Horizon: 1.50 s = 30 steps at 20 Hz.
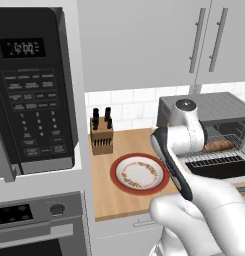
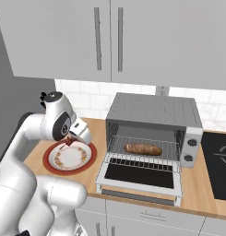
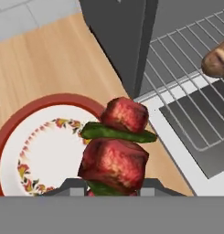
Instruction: Pick up the kebab skewer and baguette bread, and place them inside the toaster oven. Close the toaster oven door and start by setting the timer.
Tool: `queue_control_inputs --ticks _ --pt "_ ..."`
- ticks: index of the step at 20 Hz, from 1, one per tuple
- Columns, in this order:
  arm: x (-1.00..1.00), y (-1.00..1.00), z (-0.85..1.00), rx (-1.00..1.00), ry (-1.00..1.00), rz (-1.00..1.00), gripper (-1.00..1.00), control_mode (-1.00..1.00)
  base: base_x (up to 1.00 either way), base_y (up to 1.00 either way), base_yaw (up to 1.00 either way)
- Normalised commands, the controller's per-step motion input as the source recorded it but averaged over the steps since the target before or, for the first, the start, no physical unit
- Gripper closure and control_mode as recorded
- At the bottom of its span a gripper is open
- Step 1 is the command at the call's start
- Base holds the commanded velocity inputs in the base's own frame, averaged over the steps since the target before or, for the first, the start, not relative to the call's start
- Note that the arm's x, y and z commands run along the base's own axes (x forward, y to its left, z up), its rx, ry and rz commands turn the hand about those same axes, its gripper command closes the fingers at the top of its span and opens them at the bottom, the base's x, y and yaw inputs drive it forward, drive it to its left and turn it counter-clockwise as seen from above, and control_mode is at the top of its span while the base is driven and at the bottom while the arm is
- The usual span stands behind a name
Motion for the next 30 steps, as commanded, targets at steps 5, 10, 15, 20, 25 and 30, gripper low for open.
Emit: queue_control_inputs --ticks 5,10,15,20,25,30 --pt "-0.11 -0.14 0.27 0.01 -0.09 -0.22 1.00 -1.00 0.00 0.00 0.00" --pt "-0.14 -0.16 0.01 0.05 -0.14 -0.27 1.00 -1.00 0.00 0.00 0.00" --pt "-0.32 -0.67 0.31 0.17 -0.05 -0.21 1.00 -1.00 0.00 0.00 0.00" --pt "-0.31 -0.91 0.39 0.21 0.00 -0.14 1.00 -1.00 0.00 0.00 0.00" --pt "-0.07 -0.79 0.23 0.13 0.00 -0.12 1.00 -1.00 0.00 0.00 0.00" --pt "0.01 -0.75 0.01 0.11 0.00 -0.06 1.00 -1.00 0.00 0.00 0.00"
